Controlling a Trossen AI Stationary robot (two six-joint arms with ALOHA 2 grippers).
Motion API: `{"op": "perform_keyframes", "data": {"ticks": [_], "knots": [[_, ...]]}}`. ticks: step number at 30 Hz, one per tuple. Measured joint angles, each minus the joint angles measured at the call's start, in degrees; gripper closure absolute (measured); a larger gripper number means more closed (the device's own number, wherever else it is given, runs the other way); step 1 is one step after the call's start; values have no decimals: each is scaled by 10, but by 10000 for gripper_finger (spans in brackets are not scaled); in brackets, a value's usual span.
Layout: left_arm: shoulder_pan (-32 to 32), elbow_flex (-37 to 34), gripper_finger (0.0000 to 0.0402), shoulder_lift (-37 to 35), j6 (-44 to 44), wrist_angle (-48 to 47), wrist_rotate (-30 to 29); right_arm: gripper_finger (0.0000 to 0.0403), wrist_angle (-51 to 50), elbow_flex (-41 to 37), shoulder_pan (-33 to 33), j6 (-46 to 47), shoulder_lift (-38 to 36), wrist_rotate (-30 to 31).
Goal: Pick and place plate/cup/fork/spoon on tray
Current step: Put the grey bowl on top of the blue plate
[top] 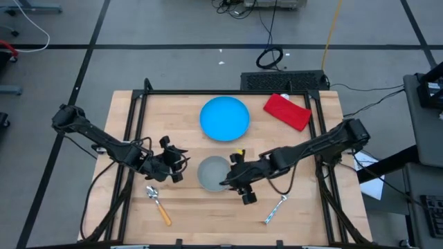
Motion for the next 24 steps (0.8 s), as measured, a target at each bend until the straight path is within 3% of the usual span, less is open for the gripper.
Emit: {"op": "perform_keyframes", "data": {"ticks": [6,10,24], "knots": [[0,0,257,-6,7,-2,0,157,19,0,0,-19,41,-13],[1,0,257,-6,13,-1,0,139,40,0,-1,-27,68,-13],[1,0,257,-6,20,1,-2,195,54,-1,-8,-84,123,-29]]}}
